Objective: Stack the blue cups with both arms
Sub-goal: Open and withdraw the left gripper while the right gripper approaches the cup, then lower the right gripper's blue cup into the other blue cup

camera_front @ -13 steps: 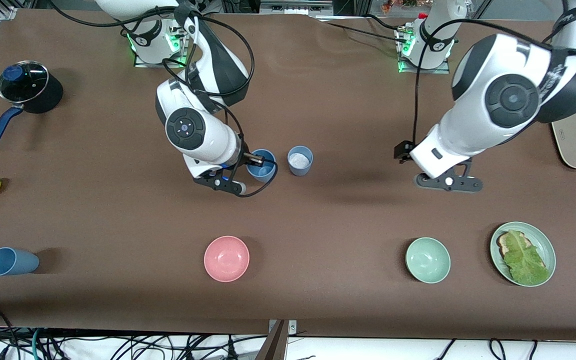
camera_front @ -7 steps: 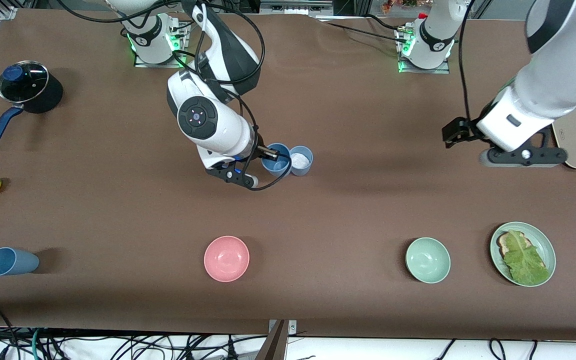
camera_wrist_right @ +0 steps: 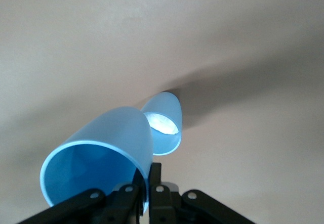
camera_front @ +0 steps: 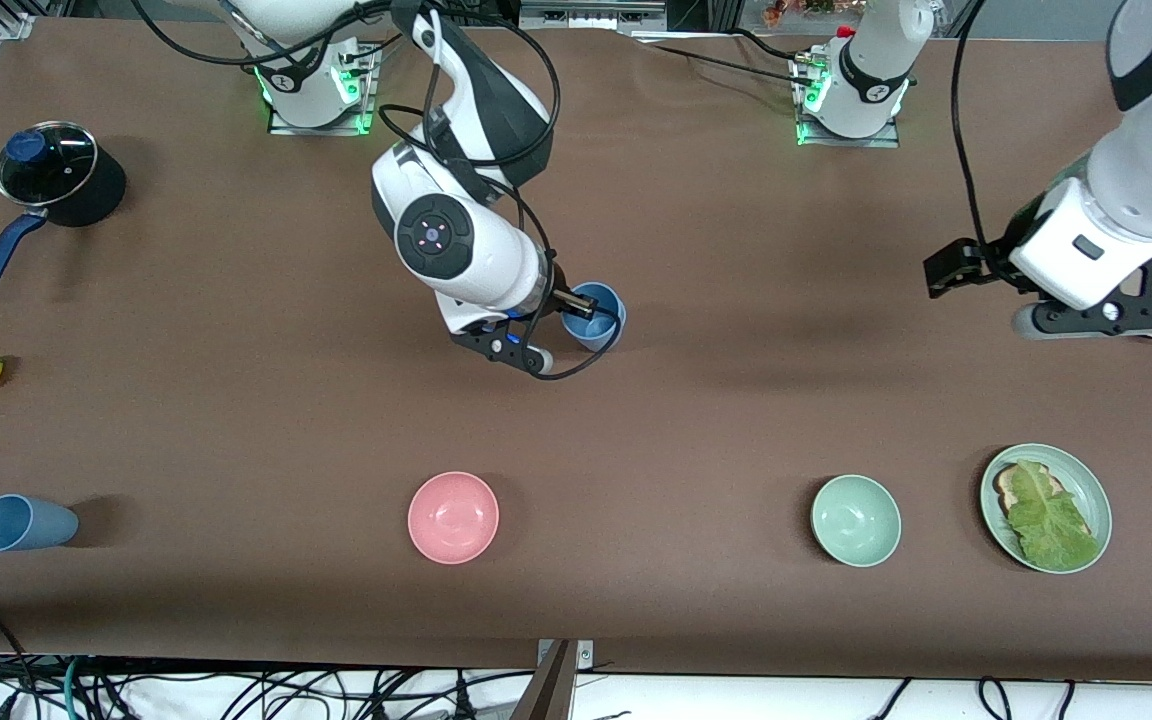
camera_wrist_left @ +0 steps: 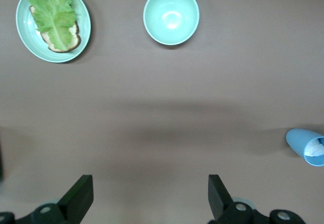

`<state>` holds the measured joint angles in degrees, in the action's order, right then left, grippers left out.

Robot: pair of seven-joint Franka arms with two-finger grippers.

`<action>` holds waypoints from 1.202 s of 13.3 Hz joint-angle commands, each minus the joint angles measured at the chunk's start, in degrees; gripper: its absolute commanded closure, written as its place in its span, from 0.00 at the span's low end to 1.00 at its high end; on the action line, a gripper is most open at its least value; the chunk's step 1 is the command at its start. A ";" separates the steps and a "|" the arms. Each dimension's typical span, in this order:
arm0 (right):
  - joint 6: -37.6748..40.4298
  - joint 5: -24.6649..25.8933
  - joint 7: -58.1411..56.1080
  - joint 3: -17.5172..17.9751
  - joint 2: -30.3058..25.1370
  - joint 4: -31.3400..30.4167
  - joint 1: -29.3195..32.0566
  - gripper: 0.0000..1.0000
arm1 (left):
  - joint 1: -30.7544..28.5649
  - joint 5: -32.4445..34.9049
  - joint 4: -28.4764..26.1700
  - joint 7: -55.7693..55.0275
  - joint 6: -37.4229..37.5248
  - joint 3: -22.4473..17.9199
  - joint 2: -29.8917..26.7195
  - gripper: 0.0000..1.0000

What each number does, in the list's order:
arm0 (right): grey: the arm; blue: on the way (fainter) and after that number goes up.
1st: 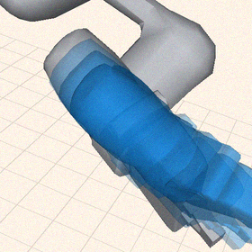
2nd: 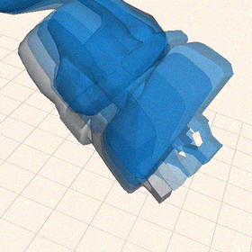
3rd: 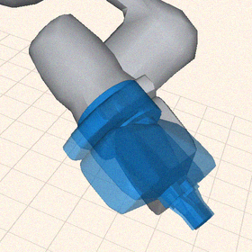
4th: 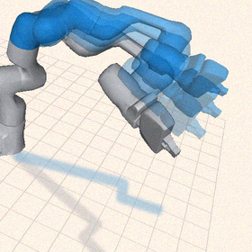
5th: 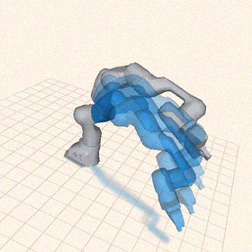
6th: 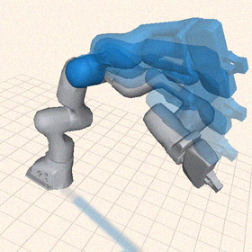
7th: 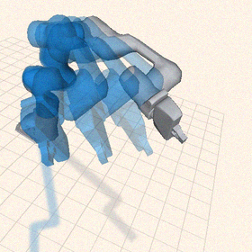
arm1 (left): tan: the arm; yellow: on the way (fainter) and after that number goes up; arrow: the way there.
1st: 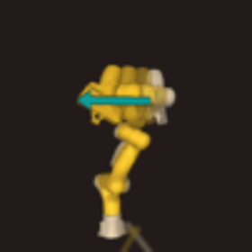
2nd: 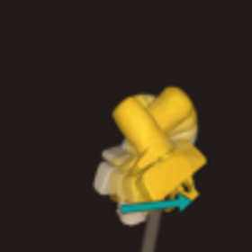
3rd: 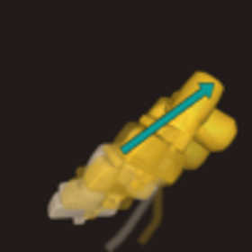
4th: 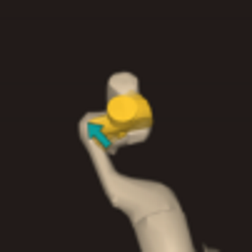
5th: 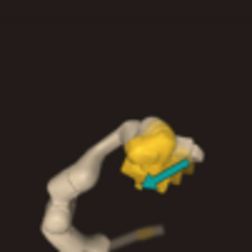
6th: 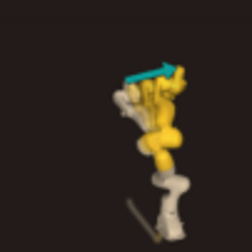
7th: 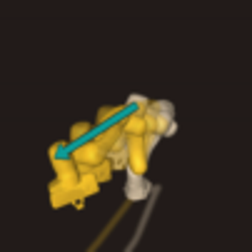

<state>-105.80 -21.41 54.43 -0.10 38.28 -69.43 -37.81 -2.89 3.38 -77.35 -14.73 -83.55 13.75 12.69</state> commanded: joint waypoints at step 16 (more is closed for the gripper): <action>2.28 2.61 1.12 0.19 3.91 2.63 -1.39 1.00 | 7.20 -2.32 -13.44 1.19 -5.22 -9.89 -10.58 0.00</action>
<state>-103.33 -19.31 54.43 -0.12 40.59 -69.02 -38.68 4.12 1.69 -90.62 -14.20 -89.76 3.96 3.10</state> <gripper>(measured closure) 0.947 0.000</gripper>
